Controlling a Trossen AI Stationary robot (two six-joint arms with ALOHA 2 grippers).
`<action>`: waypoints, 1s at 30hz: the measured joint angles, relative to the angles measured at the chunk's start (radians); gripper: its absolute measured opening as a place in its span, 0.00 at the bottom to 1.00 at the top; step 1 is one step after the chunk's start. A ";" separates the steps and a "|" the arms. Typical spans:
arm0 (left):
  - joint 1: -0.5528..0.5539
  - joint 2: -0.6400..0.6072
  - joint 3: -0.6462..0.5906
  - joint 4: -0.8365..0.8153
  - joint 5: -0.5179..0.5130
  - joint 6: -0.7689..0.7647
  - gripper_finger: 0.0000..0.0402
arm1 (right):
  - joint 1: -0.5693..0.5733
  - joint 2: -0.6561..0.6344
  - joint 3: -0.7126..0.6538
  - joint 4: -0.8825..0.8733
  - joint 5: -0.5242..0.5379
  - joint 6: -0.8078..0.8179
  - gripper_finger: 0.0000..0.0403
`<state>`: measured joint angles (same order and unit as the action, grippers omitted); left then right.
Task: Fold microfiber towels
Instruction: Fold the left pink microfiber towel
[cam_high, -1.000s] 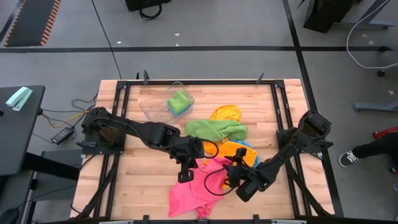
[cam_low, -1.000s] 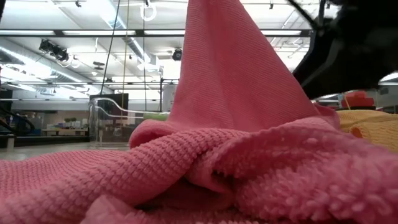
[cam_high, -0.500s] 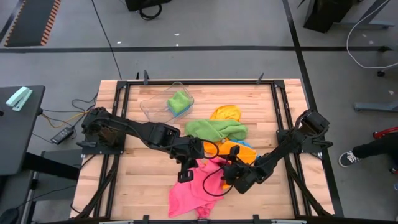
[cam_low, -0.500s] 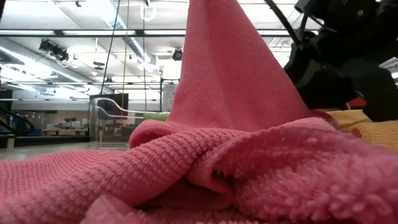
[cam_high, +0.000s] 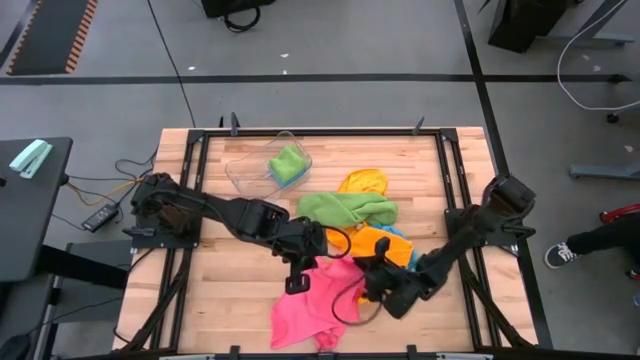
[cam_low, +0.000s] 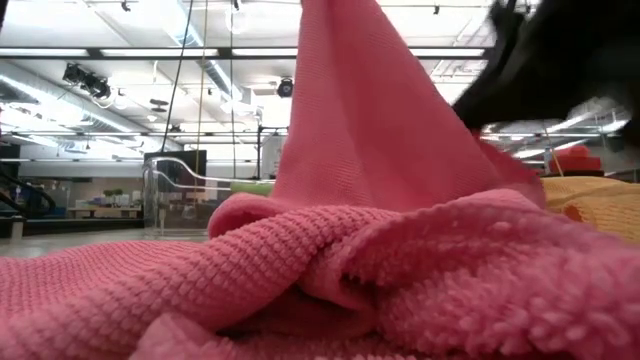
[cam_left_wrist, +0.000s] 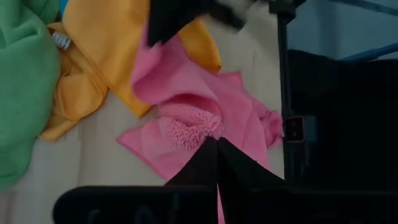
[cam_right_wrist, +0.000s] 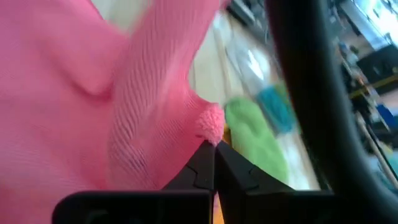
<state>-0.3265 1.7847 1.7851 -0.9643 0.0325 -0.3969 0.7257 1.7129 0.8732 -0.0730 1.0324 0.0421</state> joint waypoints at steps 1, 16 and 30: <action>-0.007 0.000 0.000 -0.007 -0.005 0.000 0.03 | 0.020 -0.020 0.018 -0.031 0.000 0.008 0.03; -0.159 -0.014 0.023 0.017 0.054 -0.064 0.04 | 0.195 -0.112 0.271 -0.082 -0.212 0.030 0.02; -0.312 -0.026 0.315 0.047 0.056 0.016 0.06 | 0.274 -0.113 0.531 -0.083 -0.438 -0.134 0.02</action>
<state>-0.6385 1.7584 2.1000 -0.9169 0.0883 -0.3809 1.0000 1.5997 1.4045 -0.1560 0.5939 -0.0923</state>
